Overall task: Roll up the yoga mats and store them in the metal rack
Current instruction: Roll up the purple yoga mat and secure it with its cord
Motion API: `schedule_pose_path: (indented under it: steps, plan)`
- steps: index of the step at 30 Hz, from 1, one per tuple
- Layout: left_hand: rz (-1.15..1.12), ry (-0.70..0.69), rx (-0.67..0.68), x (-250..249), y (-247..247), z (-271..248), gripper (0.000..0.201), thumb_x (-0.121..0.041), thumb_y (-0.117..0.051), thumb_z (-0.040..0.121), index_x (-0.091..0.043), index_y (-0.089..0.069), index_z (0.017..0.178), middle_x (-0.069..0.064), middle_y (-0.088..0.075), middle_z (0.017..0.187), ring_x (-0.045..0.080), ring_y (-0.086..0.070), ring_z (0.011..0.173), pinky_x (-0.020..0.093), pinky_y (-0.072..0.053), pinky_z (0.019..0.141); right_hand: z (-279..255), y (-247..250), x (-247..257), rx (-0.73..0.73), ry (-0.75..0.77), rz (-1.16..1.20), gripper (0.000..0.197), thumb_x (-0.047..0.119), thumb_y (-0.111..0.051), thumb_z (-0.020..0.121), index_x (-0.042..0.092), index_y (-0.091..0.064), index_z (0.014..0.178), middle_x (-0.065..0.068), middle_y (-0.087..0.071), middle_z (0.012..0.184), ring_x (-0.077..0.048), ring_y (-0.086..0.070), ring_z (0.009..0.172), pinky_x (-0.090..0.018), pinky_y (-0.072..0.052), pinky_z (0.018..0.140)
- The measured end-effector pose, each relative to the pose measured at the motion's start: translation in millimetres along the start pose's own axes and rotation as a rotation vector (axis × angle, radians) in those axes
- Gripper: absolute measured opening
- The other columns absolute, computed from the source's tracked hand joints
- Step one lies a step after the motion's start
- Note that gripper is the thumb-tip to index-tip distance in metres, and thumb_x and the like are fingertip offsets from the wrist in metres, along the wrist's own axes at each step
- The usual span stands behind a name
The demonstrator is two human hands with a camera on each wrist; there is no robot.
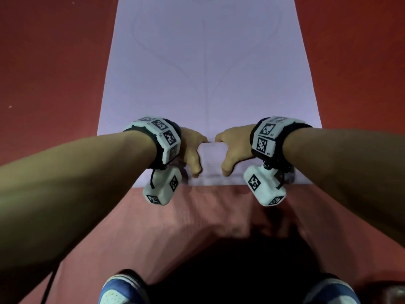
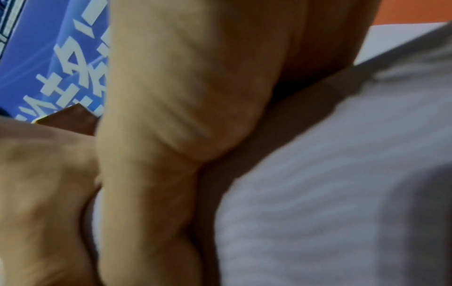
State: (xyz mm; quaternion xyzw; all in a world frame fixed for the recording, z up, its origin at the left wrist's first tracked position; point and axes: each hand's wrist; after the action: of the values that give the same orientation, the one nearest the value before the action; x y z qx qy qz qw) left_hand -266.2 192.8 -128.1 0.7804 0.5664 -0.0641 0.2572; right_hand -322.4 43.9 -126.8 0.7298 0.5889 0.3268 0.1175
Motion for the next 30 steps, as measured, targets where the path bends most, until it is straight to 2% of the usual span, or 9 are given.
schedule_pose_path:
  steps: [4, 8, 11, 13, 16, 19, 23, 27, 30]
  plan:
    - [0.005, 0.092, 0.002, 5.0, -8.1, 5.3, 0.048, -0.015, -0.081, 0.078, -0.029, -0.061, 0.120, -0.008, -0.066, 0.097, 0.015, -0.063, 0.093, 0.025, -0.058, 0.074, -2.4, -5.5, 1.8, 0.184, -0.025, 0.023, 0.062, 0.055, -0.083, 0.043, 0.031, -0.070, 0.099, 0.008, -0.074, 0.092, -0.015, -0.070, 0.089, -0.037, -0.056, 0.087]
    - [0.124, -0.007, 0.176, -3.1, -28.9, 11.2, 0.082, -0.034, -0.094, 0.052, -0.033, -0.058, 0.126, -0.011, -0.064, 0.123, 0.014, -0.055, 0.122, 0.038, -0.046, 0.105, -8.6, -13.8, -0.6, 0.353, -0.040, 0.091, 0.062, 0.046, -0.082, 0.068, 0.024, -0.062, 0.122, 0.003, -0.071, 0.112, -0.018, -0.068, 0.103, -0.035, -0.053, 0.094]
    - [0.051, -0.018, 0.157, -4.6, -30.2, 6.2, 0.068, -0.022, -0.091, 0.066, -0.026, -0.058, 0.126, -0.007, -0.068, 0.120, 0.010, -0.059, 0.118, 0.023, -0.051, 0.091, -7.0, -14.9, -0.6, 0.463, -0.069, 0.153, 0.073, 0.048, -0.085, 0.058, 0.016, -0.065, 0.120, -0.005, -0.073, 0.110, -0.025, -0.070, 0.103, -0.042, -0.054, 0.096]
    - [-0.035, -0.011, 0.222, -3.0, -29.9, 6.2, 0.048, -0.022, -0.090, 0.066, -0.028, -0.067, 0.108, -0.012, -0.075, 0.092, 0.001, -0.068, 0.099, 0.020, -0.056, 0.081, -3.0, -13.0, -2.5, 0.426, -0.066, 0.101, 0.068, 0.054, -0.085, 0.051, 0.022, -0.071, 0.110, 0.000, -0.076, 0.100, -0.021, -0.072, 0.095, -0.042, -0.055, 0.094]
    - [-0.158, -0.008, 0.256, 3.6, -22.0, 3.6, 0.052, -0.023, -0.094, 0.045, -0.040, -0.075, 0.090, -0.014, -0.075, 0.087, 0.013, -0.064, 0.113, 0.041, -0.048, 0.105, -6.9, 1.8, 1.4, 0.246, -0.079, -0.038, 0.058, 0.063, -0.081, 0.049, 0.028, -0.075, 0.095, 0.007, -0.076, 0.087, -0.015, -0.073, 0.084, -0.035, -0.057, 0.085]
    - [-0.132, 0.036, 0.118, 8.4, -2.7, 0.6, 0.059, -0.029, -0.095, 0.049, -0.027, -0.073, 0.104, -0.001, -0.076, 0.101, 0.020, -0.070, 0.104, 0.044, -0.054, 0.097, -8.9, 16.6, 9.5, 0.112, -0.083, -0.096, 0.067, 0.067, -0.081, 0.044, 0.029, -0.068, 0.097, 0.007, -0.073, 0.090, -0.015, -0.070, 0.083, -0.036, -0.058, 0.081]
    - [0.062, -0.004, -0.158, -5.9, 18.0, -4.8, 0.044, -0.042, -0.096, 0.047, -0.027, -0.071, 0.080, -0.007, -0.074, 0.078, 0.022, -0.071, 0.084, 0.035, -0.059, 0.082, -17.7, 41.0, 1.6, 0.081, -0.095, 0.067, 0.066, 0.052, -0.085, 0.062, 0.023, -0.059, 0.115, 0.004, -0.068, 0.102, -0.017, -0.068, 0.092, -0.033, -0.057, 0.080]
    - [0.420, 0.002, -0.455, -27.4, 26.5, -5.7, 0.090, -0.068, -0.087, 0.040, -0.034, -0.044, 0.111, -0.014, -0.055, 0.095, 0.017, -0.053, 0.091, 0.042, -0.037, 0.090, -22.0, 52.5, -16.8, -0.001, -0.148, 0.027, 0.072, 0.053, -0.088, 0.049, 0.028, -0.062, 0.111, 0.008, -0.069, 0.101, -0.017, -0.068, 0.093, -0.037, -0.056, 0.087]
    - [0.220, 0.005, -0.362, -27.8, 26.2, -2.8, 0.095, -0.066, -0.086, 0.037, -0.032, -0.046, 0.117, -0.010, -0.061, 0.104, 0.017, -0.059, 0.095, 0.041, -0.046, 0.092, -20.4, 45.9, -14.2, -0.114, -0.122, -0.097, 0.072, 0.055, -0.089, 0.046, 0.019, -0.061, 0.102, 0.005, -0.067, 0.092, -0.020, -0.063, 0.085, -0.033, -0.054, 0.077]
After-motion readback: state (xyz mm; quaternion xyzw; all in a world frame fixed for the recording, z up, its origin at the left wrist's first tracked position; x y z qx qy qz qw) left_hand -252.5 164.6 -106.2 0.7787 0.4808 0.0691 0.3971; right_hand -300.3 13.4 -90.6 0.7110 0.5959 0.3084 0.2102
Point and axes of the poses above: each hand's wrist, its own z-axis towards the middle knuckle, its own y-axis out of the back of the hand, x = y × z
